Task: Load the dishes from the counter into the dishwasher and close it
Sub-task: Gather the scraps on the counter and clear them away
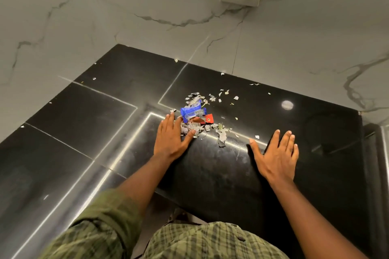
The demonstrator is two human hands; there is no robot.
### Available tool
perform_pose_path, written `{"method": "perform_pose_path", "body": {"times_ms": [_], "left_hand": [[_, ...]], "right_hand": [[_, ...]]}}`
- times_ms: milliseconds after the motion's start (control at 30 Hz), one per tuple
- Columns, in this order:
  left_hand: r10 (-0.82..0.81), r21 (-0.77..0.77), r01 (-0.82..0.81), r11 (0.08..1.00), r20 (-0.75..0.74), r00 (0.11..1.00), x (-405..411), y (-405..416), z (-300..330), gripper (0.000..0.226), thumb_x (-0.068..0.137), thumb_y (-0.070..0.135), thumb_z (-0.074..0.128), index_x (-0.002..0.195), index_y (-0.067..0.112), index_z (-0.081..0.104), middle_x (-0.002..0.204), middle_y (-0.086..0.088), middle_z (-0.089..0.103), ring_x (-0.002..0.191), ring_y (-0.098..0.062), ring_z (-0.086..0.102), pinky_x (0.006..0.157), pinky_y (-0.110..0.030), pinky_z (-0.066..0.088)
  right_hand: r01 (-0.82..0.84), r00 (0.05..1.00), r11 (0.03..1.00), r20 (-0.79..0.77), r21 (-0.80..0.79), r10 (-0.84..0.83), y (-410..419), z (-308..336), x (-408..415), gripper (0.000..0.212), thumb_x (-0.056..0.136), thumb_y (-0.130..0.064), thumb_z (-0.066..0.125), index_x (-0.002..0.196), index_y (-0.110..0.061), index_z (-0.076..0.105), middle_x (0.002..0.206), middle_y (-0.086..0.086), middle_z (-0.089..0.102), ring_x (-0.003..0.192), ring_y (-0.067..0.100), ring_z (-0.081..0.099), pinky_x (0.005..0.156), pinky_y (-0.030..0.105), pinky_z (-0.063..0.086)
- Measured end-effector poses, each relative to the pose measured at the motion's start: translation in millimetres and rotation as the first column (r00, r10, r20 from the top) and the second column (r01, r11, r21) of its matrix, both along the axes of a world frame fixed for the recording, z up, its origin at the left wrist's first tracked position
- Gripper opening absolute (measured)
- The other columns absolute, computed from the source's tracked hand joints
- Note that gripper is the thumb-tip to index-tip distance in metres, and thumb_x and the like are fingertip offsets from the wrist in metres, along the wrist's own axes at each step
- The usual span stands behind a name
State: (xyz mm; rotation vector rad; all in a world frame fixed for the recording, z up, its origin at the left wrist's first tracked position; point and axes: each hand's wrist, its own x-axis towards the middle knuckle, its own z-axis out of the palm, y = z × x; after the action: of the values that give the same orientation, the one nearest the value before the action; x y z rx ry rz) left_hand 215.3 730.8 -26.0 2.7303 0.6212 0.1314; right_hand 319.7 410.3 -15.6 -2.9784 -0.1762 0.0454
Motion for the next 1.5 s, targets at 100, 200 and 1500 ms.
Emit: {"method": "perform_pose_path", "body": {"times_ms": [100,200,1500], "left_hand": [[-0.112,0.007,0.111,0.994,0.021,0.994,0.9,-11.8,-12.3,0.091,0.099,0.080,0.020,0.163,0.017,0.026,0.173,-0.007,0.017,0.161,-0.020,0.007,0.132,-0.044,0.010],[-0.188,-0.026,0.190,0.981,0.062,0.980,2.9,-37.2,-19.4,0.089,0.100,0.079,0.022,0.164,0.018,0.024,0.172,-0.005,0.022,0.161,-0.018,0.010,0.132,-0.041,0.009],[0.248,-0.651,0.162,0.741,0.489,0.836,-15.7,-56.2,-4.0,0.060,0.107,0.062,0.033,0.128,0.022,0.072,0.116,0.001,0.075,0.112,-0.013,0.070,0.096,-0.038,0.059]], "right_hand": [[0.000,1.000,1.000,0.014,0.020,0.000,-0.9,-3.0,1.6,0.110,0.091,-0.090,0.006,0.167,-0.011,0.009,0.173,0.021,0.004,0.162,0.031,0.000,0.131,0.050,0.005],[0.003,1.000,0.999,0.027,0.037,-0.004,-0.4,-7.2,3.7,0.107,0.093,-0.088,0.009,0.166,-0.011,0.013,0.173,0.020,0.007,0.162,0.031,0.002,0.131,0.049,0.006],[-0.466,0.685,0.459,-0.019,0.756,0.728,116.6,-12.5,-35.3,0.035,0.111,-0.048,0.039,0.132,-0.043,0.068,0.135,-0.026,0.065,0.128,0.001,0.059,0.106,0.039,0.051]]}}
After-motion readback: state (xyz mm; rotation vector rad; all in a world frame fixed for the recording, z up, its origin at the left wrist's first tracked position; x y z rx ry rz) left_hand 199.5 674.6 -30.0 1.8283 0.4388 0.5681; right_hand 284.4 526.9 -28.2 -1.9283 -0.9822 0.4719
